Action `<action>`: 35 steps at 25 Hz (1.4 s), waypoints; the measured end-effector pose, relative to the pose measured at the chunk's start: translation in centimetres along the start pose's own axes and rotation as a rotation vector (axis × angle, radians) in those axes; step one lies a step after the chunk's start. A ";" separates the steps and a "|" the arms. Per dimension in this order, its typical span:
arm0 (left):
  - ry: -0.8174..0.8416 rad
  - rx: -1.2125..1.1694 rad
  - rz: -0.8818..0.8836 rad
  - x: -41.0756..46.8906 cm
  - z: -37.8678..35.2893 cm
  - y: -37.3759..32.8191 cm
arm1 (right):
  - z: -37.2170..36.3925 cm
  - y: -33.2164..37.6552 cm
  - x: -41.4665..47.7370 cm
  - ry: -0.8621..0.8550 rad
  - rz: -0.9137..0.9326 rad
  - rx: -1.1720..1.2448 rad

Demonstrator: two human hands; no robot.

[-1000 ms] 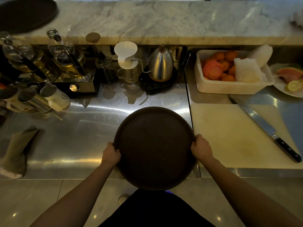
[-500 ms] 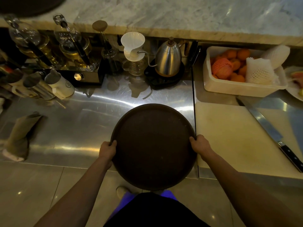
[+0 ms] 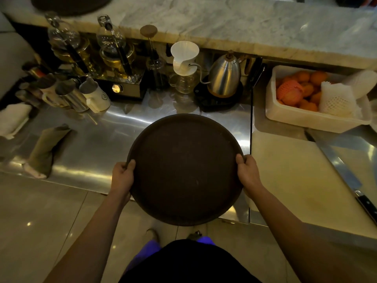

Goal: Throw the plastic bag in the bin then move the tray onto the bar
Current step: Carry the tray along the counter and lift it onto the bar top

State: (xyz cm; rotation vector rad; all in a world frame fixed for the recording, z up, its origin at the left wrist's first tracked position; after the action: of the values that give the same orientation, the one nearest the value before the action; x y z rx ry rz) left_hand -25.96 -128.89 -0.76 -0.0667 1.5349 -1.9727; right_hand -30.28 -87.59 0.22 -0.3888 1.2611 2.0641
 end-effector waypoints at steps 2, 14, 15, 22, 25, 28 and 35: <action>-0.031 -0.038 -0.013 -0.6 1.5 -0.6 | -0.1 1.3 -1.4 -0.025 0.040 0.044; -0.090 -0.351 -0.048 -1.8 18.9 -2.8 | -8.7 7.9 -15.6 -0.008 0.122 0.209; -0.094 -0.365 -0.047 -1.7 20.6 -2.7 | -9.7 8.6 -16.8 -0.008 0.127 0.204; -0.199 -0.468 -0.036 -1.8 33.4 -2.1 | -17.6 14.3 -25.5 0.067 0.168 0.203; -0.239 -0.474 -0.059 -1.6 37.3 -3.0 | -20.0 16.5 -28.1 0.133 0.164 0.222; -0.259 -0.512 -0.076 -0.9 39.5 -4.2 | -21.2 19.1 -29.8 0.160 0.193 0.230; -0.319 -0.466 -0.064 2.1 40.9 -6.6 | -22.6 23.8 -29.0 0.136 0.236 0.204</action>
State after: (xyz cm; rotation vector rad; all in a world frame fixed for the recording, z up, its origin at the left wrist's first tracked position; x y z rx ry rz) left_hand -14.02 -164.14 17.50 -0.5994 1.7520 -1.5195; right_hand -27.53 -125.84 21.50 -0.3017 1.6519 2.1030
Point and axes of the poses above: each hand's wrist, its own x-axis towards the middle knuckle, its own z-axis out of the back of the hand, y = z × x, the point moved 9 cm from there along x, towards the middle knuckle, and after that the axes turned 12 degrees about -z, right-handed, at the moved point
